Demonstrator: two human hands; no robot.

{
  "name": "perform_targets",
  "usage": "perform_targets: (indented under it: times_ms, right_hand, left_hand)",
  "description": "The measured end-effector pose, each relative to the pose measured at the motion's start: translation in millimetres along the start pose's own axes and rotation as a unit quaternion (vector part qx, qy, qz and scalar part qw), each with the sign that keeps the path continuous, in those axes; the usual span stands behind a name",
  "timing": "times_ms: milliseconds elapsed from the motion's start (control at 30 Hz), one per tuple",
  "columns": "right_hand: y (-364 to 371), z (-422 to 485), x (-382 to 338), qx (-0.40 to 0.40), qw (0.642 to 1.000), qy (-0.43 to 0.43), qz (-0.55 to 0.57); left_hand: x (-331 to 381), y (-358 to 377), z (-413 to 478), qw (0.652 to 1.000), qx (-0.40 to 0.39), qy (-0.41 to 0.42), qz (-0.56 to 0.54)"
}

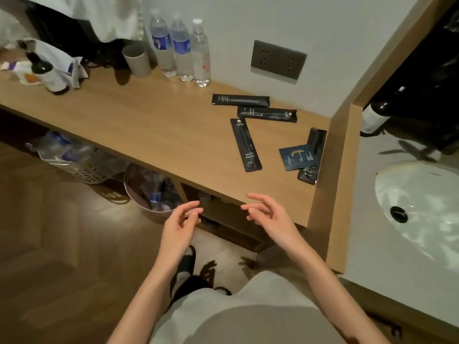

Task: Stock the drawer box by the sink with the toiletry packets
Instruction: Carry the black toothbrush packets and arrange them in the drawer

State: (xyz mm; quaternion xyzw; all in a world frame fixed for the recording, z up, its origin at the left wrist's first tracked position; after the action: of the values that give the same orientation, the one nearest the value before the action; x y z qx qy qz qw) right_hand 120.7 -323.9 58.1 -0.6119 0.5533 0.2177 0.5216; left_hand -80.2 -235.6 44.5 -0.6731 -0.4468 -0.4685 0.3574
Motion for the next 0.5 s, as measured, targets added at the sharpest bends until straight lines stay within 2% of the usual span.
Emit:
perform_targets:
  times_ms: [133,233,500]
  right_hand:
    - [-2,33,8,0.066,0.996,0.054,0.011]
    - [-7,51,11,0.129,0.987,0.096,0.021]
    - [-37,69,25,0.27,0.944,0.188,0.003]
  left_hand:
    - [11,-1,76,0.997,-0.072,-0.011,0.009]
    - [31,-1,127,0.994,-0.109,0.013,0.025]
    - [69,47,238,0.964,-0.225,0.065,0.122]
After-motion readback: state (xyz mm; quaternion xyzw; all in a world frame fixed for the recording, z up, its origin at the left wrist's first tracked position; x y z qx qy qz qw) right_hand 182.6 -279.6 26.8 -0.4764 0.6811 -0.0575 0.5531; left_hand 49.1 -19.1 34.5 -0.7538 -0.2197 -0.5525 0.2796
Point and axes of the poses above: each hand's wrist, its own z-axis towards the middle knuckle, its own y-axis out of the palm, x = y × z, the point moved 9 cm from there along z, towards the middle knuckle, and after that the axes turned 11 degrees about -z, right-handed, at the moved point
